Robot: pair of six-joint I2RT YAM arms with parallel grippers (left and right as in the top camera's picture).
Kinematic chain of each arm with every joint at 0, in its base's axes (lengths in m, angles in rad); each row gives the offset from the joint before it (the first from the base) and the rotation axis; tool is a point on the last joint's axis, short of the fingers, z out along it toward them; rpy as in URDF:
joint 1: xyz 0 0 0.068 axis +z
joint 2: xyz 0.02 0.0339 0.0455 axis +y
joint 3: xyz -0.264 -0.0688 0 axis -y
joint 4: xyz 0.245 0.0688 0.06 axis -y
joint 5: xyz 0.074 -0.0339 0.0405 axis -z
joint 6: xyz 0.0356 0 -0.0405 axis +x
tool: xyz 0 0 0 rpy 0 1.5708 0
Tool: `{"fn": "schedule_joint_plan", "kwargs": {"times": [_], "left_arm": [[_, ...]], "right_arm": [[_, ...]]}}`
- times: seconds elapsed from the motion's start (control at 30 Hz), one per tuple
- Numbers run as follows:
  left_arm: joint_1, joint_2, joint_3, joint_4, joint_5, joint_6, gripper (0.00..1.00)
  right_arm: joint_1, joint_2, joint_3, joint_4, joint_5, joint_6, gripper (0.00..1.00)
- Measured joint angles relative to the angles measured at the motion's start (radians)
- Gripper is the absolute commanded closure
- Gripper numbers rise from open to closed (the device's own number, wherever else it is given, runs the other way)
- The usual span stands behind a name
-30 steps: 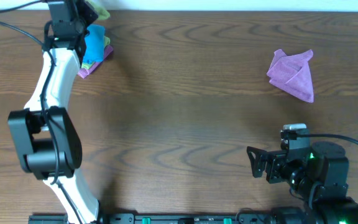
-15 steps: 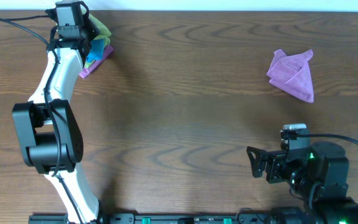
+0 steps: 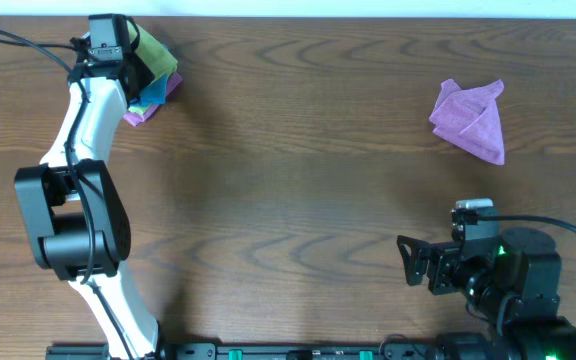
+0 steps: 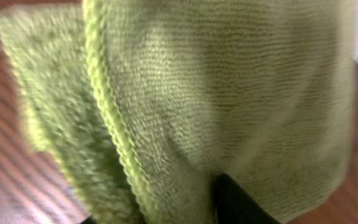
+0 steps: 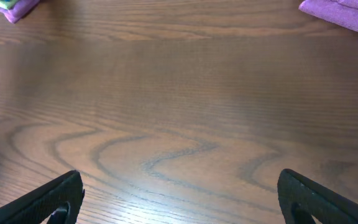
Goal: Fold the cloth
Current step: 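Lower the green cloth onto the stack with the left gripper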
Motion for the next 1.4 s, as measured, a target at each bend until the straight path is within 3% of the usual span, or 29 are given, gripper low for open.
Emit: {"fn": "schedule_joint_plan", "kwargs": {"times": [0.5,0.9,0.93,0.97,1.03,1.07,1.1,1.4], "left_arm": [[0.075,-0.087,0.000,-0.019,-0.007,0.048,0.05],[0.078,-0.208,0.000,-0.109,0.030,0.146,0.05],[0.078,-0.214,0.000,-0.101,0.050,0.153,0.28],[0.078,-0.217,0.000,-0.087,0.069,0.151,0.41],[0.079,-0.217,0.000,-0.028,0.121,0.154,0.80],[0.079,-0.217,0.000,-0.006,0.143,0.150,0.89],[0.079,-0.215,0.000,0.020,0.164,0.146,0.94],[0.075,0.006,0.000,0.294,0.210,0.095,0.94]], "right_arm": [[0.000,0.000,0.000,0.000,0.000,0.000,0.01],[0.000,0.000,0.000,0.000,0.000,0.000,0.01],[0.000,0.000,0.000,0.000,0.000,0.000,0.01],[0.000,0.000,0.000,0.000,0.000,0.000,0.01],[0.000,0.000,0.000,0.000,0.000,0.000,0.01],[0.000,0.000,0.000,0.000,0.000,0.000,0.01],[0.000,0.000,0.000,0.000,0.000,0.000,0.01],[0.000,0.000,0.000,-0.001,0.000,0.000,0.01]]}}
